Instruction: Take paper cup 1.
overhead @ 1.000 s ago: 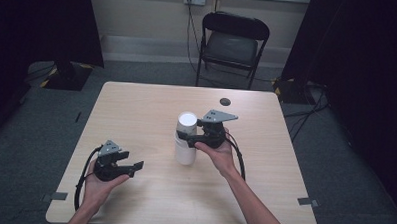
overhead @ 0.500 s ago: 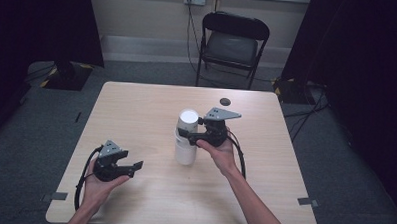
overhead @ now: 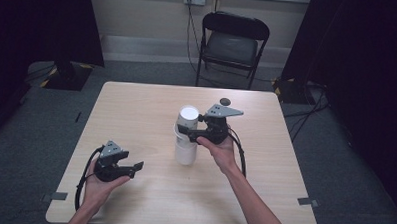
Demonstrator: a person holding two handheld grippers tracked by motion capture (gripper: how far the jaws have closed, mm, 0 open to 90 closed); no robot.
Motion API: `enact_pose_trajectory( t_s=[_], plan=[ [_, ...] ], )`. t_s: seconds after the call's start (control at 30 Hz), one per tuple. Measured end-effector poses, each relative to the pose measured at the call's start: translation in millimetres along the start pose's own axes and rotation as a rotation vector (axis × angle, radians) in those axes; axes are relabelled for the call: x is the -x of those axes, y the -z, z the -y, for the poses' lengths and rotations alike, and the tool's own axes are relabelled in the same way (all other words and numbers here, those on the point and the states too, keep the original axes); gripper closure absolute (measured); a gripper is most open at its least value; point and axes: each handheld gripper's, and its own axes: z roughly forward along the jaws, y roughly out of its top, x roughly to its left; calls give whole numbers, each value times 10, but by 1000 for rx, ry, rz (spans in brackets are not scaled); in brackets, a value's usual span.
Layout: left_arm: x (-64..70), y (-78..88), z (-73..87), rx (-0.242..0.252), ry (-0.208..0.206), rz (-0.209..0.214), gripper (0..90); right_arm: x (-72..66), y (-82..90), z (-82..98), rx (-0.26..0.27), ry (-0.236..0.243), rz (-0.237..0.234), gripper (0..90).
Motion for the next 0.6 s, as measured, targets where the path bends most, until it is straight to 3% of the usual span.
enact_pose_trajectory(
  t_s=[0.4,0.6],
  plan=[
    [14,15,-4,4,-3,6,283,12,66,-46,28,-7,1,304],
    [19,18,-10,6,5,-6,310,19,120,-106,37,-16,-23,307]
  ],
)
